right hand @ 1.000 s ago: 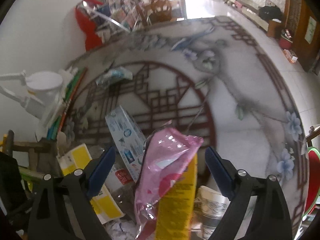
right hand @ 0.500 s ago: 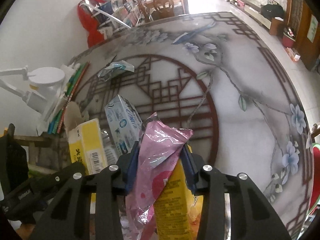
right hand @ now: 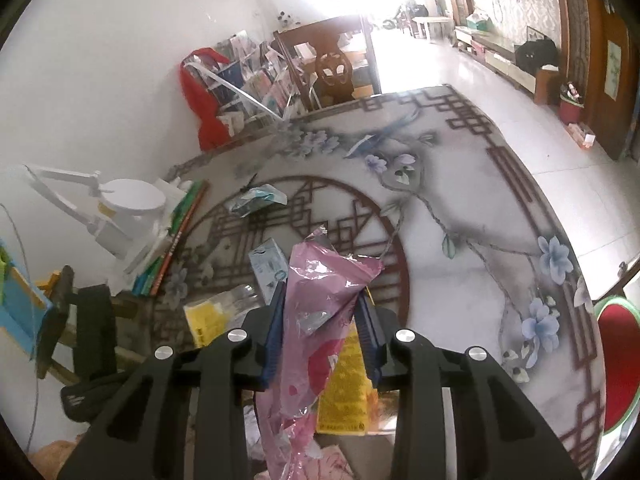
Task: Collect trash
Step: 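Carry the yellow box and pink wrapper toward the red bucket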
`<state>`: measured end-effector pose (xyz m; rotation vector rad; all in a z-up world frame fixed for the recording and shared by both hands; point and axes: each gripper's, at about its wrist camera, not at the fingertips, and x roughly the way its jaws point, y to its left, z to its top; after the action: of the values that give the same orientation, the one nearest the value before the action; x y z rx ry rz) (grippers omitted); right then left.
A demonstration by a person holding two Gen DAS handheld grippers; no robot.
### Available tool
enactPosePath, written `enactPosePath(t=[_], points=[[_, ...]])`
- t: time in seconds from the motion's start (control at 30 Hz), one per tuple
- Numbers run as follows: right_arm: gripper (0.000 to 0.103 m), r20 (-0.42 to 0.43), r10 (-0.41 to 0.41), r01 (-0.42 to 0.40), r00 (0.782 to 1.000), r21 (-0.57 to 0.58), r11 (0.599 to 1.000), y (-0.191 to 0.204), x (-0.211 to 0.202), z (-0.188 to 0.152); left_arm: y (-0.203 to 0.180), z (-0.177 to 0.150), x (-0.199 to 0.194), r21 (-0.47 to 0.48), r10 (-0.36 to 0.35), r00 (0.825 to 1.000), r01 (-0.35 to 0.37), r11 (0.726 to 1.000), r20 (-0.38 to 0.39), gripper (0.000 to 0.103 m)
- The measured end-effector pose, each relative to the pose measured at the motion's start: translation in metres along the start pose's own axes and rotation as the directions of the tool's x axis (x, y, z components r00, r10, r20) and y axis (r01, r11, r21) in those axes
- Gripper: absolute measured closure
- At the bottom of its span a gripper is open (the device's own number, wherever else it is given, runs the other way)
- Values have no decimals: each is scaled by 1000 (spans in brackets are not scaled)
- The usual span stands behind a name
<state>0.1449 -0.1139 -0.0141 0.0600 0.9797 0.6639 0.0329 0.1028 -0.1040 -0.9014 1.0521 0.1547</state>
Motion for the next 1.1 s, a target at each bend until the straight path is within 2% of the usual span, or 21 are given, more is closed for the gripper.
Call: enactPosePath(t=[0.03, 0.07, 0.13, 0.23, 0.4, 0.5, 0.6, 0.77, 1.1], points=[[72, 2, 4, -4, 1000, 8, 1000, -2, -3, -2, 2, -2, -2, 4, 1, 1000, -1, 1000, 4, 81], [72, 5, 5, -5, 1000, 13, 1000, -3, -5, -4, 4, -3, -6, 8, 6, 1000, -6, 1000, 16, 85], [72, 13, 4, -4, 1000, 27, 1000, -6, -10, -8, 7, -4, -12, 9, 12, 999, -13, 1000, 43, 89], [72, 28, -4, 2, 1000, 51, 999, -12, -19, -15, 8, -5, -25, 8, 7, 996, -8, 1000, 88, 90], [72, 61, -25, 19, 998, 95, 995, -29, -35, -23, -17, -7, -53, 102, -2, 978, -19, 995, 206, 90], [72, 92, -45, 34, 995, 123, 992, -40, -49, -26, -36, -10, -63, 169, -28, 970, -13, 986, 243, 90], [72, 133, -78, 57, 988, 158, 986, -53, -65, -29, -55, -14, -66, 226, -59, 967, 1, 974, 248, 90], [72, 141, -121, 90, 983, 209, 974, -76, -79, -38, -81, -26, -61, 300, -95, 969, 23, 954, 228, 90], [72, 132, -171, 123, 976, 308, 943, -119, -99, -62, -100, -47, -48, 338, -107, 975, 36, 940, 194, 90]])
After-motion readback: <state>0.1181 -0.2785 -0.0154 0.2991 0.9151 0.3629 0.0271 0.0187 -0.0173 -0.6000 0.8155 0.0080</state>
